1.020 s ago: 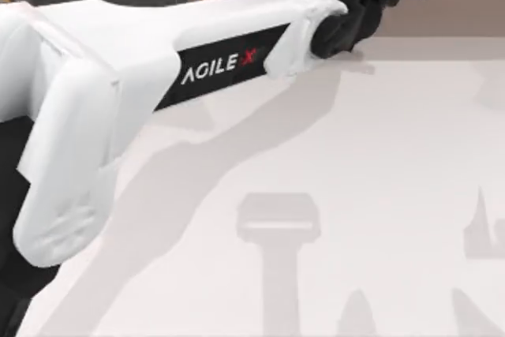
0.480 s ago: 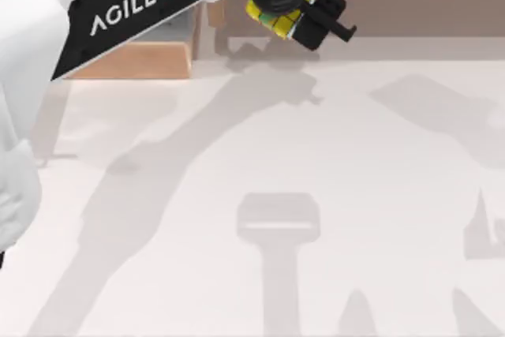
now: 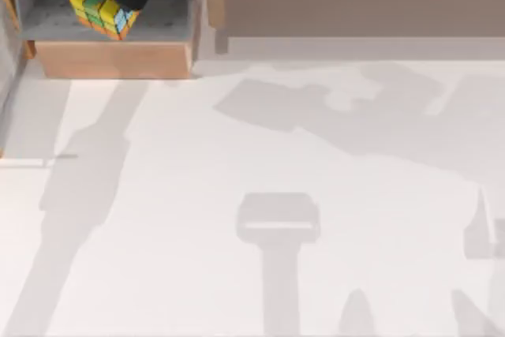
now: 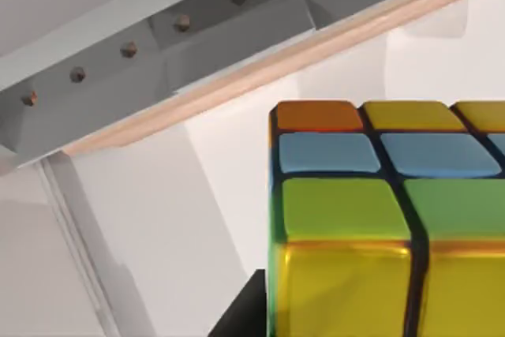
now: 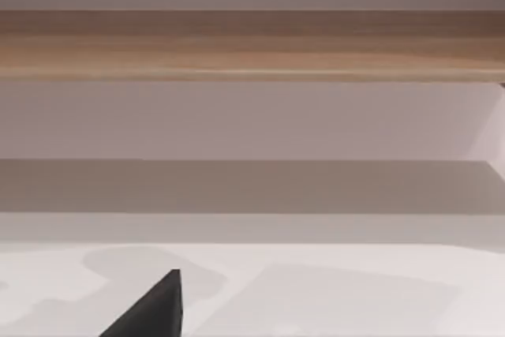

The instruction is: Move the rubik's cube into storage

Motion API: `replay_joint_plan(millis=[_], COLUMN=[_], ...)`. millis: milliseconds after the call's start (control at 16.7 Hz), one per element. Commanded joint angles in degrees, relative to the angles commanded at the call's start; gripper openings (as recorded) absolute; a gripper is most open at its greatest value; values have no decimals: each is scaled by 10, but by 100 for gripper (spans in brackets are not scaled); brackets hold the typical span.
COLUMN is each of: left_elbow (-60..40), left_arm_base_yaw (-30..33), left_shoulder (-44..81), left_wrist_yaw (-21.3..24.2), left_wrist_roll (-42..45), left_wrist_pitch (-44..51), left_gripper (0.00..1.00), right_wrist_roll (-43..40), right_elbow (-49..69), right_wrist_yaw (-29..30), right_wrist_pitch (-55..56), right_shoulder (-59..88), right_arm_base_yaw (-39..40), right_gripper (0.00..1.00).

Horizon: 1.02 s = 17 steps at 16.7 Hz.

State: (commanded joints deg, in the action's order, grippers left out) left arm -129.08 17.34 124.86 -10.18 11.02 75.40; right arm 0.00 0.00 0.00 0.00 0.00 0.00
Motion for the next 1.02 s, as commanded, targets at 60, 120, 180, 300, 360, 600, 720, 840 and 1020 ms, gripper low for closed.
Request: replay_joint_plan(millis=[60, 120, 180, 300, 360, 600, 720, 840, 1020], left_elbow=[-24, -49, -74, -123, -146, -219, -243, -258, -267], left_arm_base_yaw=[-35, -71, -106, -174, -206, -307, -338, -354, -359], left_shoulder=[8, 19, 31, 61, 79, 169, 218, 260, 296], left_wrist_yaw=[8, 15, 21, 33, 39, 64, 76, 87, 98], left_wrist_roll=[7, 15, 22, 37, 44, 69, 80, 88, 94], left_wrist_pitch=[28, 50, 71, 104, 116, 146, 151, 153, 153], left_gripper=[0, 0, 0, 0, 0, 0, 0, 0, 0], right_wrist_roll=[0, 0, 0, 0, 0, 0, 0, 0, 0], right_elbow=[0, 0, 0, 0, 0, 0, 0, 0, 0], right_wrist_yaw=[0, 0, 0, 0, 0, 0, 0, 0, 0], right_wrist_pitch=[0, 0, 0, 0, 0, 0, 0, 0, 0], right_shoulder=[0, 0, 0, 0, 0, 0, 0, 0, 0], right_arm_base_yaw=[0, 0, 0, 0, 0, 0, 0, 0, 0], right_gripper=[100, 100, 100, 100, 100, 100, 100, 100, 100])
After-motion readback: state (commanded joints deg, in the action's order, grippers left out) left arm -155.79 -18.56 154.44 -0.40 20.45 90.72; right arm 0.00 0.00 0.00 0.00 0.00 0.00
